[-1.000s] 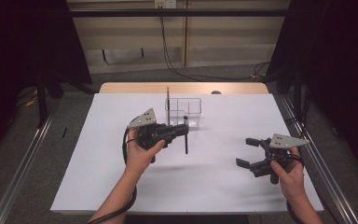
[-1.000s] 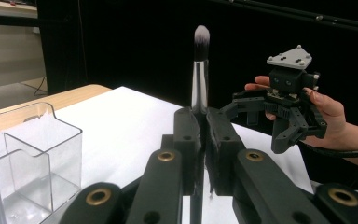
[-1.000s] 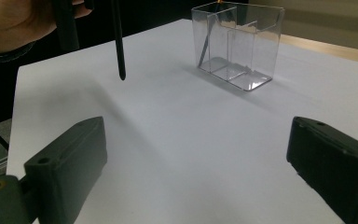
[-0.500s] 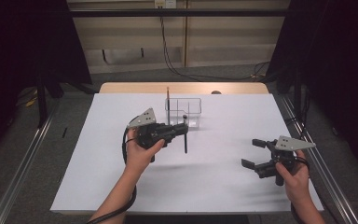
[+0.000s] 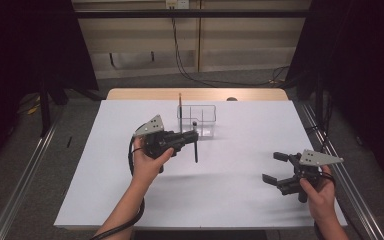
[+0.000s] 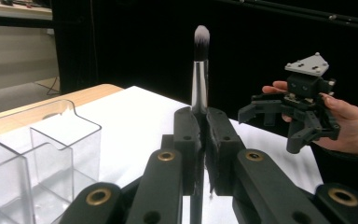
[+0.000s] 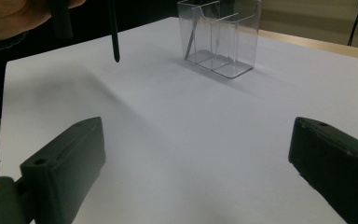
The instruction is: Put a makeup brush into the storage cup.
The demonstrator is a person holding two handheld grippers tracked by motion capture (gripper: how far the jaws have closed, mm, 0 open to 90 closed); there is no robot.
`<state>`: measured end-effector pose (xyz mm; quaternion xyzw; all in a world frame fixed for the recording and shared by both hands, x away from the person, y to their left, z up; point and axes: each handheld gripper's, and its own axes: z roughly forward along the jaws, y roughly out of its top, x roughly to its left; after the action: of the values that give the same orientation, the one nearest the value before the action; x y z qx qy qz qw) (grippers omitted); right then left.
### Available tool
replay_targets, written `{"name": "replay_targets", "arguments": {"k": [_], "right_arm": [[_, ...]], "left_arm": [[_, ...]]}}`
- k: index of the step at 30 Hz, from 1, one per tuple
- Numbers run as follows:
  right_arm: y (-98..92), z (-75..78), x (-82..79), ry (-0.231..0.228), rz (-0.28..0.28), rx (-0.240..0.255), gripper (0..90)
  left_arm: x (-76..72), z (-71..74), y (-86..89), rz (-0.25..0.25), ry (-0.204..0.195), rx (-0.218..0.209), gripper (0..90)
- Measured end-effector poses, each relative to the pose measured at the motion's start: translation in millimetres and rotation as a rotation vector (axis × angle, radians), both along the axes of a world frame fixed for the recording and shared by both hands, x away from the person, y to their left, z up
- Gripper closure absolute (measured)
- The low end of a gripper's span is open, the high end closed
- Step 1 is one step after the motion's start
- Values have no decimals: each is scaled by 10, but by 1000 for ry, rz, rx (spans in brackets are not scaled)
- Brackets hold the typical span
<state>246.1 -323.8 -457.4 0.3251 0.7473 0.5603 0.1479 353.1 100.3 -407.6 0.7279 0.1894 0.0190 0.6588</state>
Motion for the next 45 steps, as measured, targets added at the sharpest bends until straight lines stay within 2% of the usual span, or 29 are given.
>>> {"name": "replay_targets", "arguments": {"k": [3,8,12,14,19,25,45], "right_arm": [[-7,-8,-19,2,2,-14,36],[-37,-21,-37,1,-8,10,36],[-52,-29,-48,3,-11,7,36],[-54,-37,-50,5,-13,1,36],[-57,-39,-55,5,-17,-3,36],[-62,-47,-62,9,-18,0,36],[-76,-47,-80,3,-25,-5,36]], "left_arm": [[30,14,4,3,-1,6,839],[104,19,19,14,-3,15,839],[152,37,22,27,-5,22,839],[182,42,32,32,5,14,839],[243,71,52,47,0,18,839],[317,121,83,60,1,1,839],[525,250,129,109,-18,6,839]]}}
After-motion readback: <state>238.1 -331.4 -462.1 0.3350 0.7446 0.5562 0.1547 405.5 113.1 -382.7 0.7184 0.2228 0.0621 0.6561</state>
